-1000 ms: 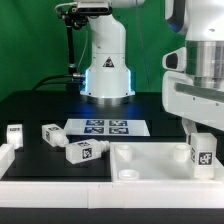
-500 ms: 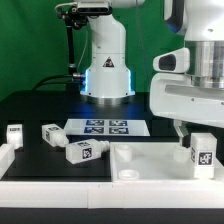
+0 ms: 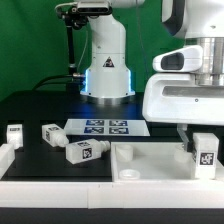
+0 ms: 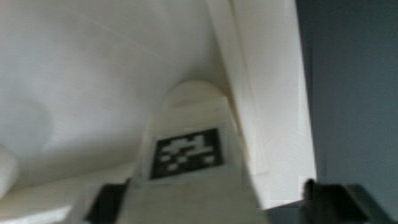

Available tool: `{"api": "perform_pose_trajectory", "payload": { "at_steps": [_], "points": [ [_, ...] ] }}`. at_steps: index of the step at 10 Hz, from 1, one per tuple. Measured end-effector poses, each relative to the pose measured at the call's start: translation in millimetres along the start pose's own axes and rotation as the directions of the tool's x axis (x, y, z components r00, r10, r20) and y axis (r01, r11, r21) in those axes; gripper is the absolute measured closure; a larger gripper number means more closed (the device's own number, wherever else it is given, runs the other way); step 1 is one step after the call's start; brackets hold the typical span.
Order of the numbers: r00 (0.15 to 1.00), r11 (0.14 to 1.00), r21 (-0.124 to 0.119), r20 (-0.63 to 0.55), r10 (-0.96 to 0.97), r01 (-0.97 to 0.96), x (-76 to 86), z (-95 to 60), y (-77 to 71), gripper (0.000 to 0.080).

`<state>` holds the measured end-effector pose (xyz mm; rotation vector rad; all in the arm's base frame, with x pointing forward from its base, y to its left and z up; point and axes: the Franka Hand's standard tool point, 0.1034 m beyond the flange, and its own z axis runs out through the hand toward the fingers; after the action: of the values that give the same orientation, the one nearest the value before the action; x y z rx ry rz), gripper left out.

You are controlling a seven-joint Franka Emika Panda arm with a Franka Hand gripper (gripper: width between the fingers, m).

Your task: Assemble one leg

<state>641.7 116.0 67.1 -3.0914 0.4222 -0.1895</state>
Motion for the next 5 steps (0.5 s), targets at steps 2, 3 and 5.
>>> {"api": "perform_pose_trajectory", "payload": {
  "at_steps": [2, 3, 5],
  "points": [
    [0.995, 0.995, -0.005, -0.001, 0.095, -0.095, 1.2, 0.4, 4.2, 0.0512],
    [0.988, 0.988, -0.008, -0.001, 0.156, -0.156, 1.7, 0.5, 6.4, 0.0512],
    [0.963, 0.962, -0.032, -0.007, 0.270, -0.270, 1.9, 0.1, 11.6, 0.0512]
  ]
}}
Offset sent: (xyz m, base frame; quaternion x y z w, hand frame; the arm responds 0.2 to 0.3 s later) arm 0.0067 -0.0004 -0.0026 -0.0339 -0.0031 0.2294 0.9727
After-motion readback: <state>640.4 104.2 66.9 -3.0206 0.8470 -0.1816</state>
